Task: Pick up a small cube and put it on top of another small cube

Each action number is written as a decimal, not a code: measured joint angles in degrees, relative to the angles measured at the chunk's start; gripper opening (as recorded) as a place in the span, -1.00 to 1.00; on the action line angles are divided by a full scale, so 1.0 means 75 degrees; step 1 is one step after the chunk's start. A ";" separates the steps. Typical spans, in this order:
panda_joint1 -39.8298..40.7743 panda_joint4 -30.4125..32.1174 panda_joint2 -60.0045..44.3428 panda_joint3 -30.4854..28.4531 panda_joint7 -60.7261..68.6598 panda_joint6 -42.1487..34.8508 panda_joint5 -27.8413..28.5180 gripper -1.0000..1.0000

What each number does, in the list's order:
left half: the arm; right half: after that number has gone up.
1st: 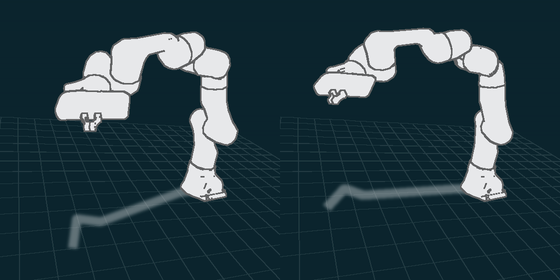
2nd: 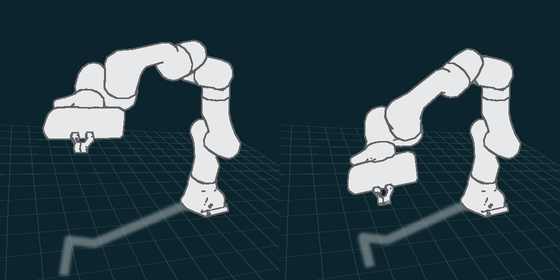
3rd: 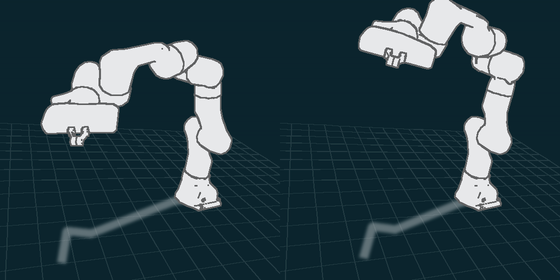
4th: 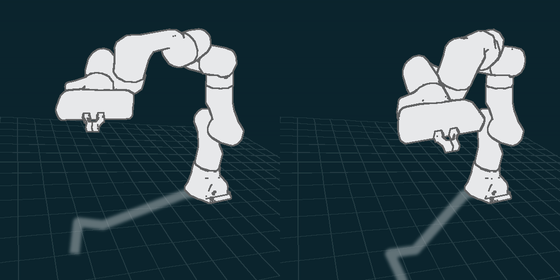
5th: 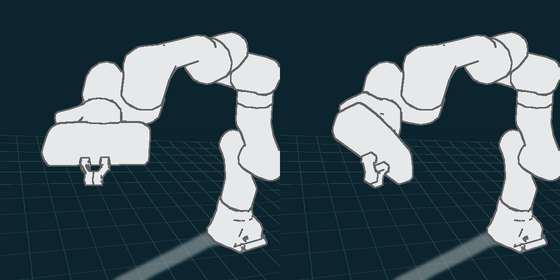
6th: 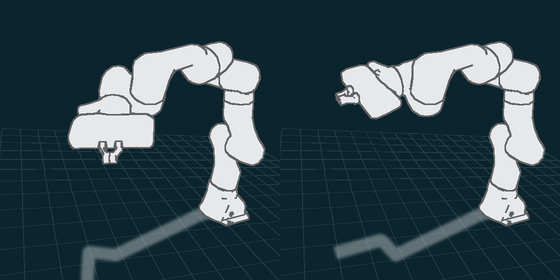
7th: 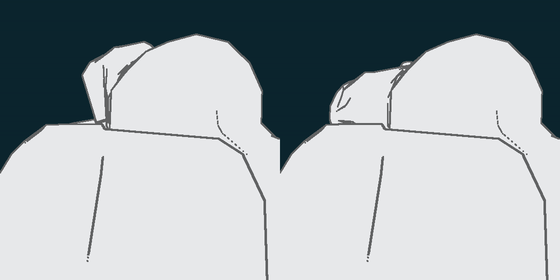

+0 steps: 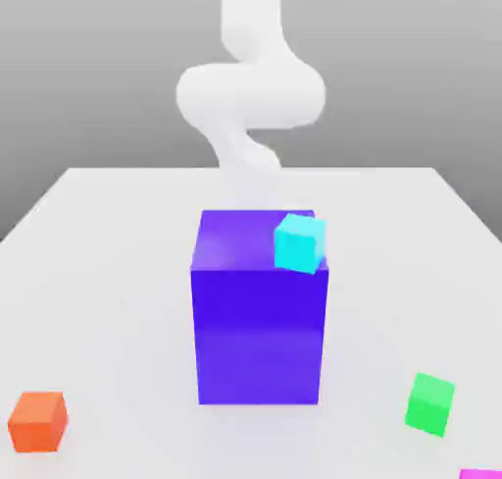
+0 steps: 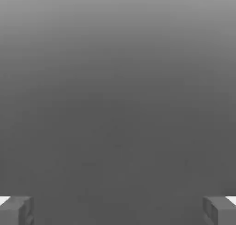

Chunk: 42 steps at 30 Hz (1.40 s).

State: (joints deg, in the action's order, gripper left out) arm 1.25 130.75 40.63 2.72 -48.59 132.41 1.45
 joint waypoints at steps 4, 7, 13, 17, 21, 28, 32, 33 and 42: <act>0.0244 -0.0227 -0.1143 0.0592 -0.0646 0.0142 0.0373 0.00; 0.0385 -0.0391 -0.1971 0.1000 -0.1146 0.0244 0.0688 0.00; 0.0507 -0.0721 -0.3640 0.1675 -0.2212 0.0436 0.1415 0.00; 0.0396 -0.0943 -0.4759 0.1951 -0.2923 0.0557 0.1902 0.00; 0.0142 -0.1160 -0.5856 0.2066 -0.3564 0.0696 0.2288 0.00; -0.0305 -0.1509 -0.7653 0.2148 -0.4406 0.1044 0.2534 0.00; -0.0568 -0.1688 -0.8595 0.2222 -0.4731 0.1306 0.2424 0.00; -0.0624 -0.1731 -0.8821 0.2253 -0.4800 0.1376 0.2376 0.00; -0.1116 -0.2139 -1.0513 0.1921 -0.5295 0.2343 0.2653 -1.00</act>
State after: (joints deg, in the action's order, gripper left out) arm -7.12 114.71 -38.22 17.13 -88.30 149.99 21.35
